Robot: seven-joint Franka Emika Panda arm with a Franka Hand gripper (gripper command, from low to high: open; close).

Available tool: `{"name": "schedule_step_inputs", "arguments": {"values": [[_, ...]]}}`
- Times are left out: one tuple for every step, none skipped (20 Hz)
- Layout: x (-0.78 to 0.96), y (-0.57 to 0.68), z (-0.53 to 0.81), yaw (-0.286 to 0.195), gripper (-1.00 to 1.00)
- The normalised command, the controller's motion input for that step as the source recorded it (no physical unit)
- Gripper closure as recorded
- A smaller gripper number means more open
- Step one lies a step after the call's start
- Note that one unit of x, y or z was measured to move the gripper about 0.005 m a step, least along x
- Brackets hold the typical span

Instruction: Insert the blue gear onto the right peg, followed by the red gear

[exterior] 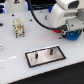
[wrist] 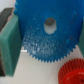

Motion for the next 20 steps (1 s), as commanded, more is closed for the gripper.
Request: {"name": "schedule_step_inputs", "arguments": {"values": [[0.17,-0.14,0.35,0.0,1.0],[0.21,-0.15,0.44,0.0,1.0],[0.25,-0.17,0.46,0.0,1.0],[0.27,-0.22,0.42,0.0,1.0],[0.28,-0.27,0.35,0.0,1.0],[0.3,-0.22,0.33,0.0,1.0],[0.32,-0.24,0.4,0.0,1.0],[0.37,-0.29,0.44,0.0,1.0],[0.4,-0.31,0.45,0.0,1.0],[0.41,-0.32,0.4,0.0,1.0],[0.42,-0.33,0.44,0.0,1.0],[0.42,-0.34,0.44,0.0,1.0],[0.44,-0.35,0.44,0.0,1.0],[0.44,-0.34,0.47,0.0,1.0],[0.41,-0.34,0.45,0.0,1.0],[0.43,-0.35,0.51,0.0,1.0],[0.44,-0.37,0.47,0.0,1.0],[0.34,-0.39,0.37,0.0,1.0],[0.32,-0.41,0.37,0.0,1.0],[0.42,-0.47,0.4,0.0,1.0]]}}
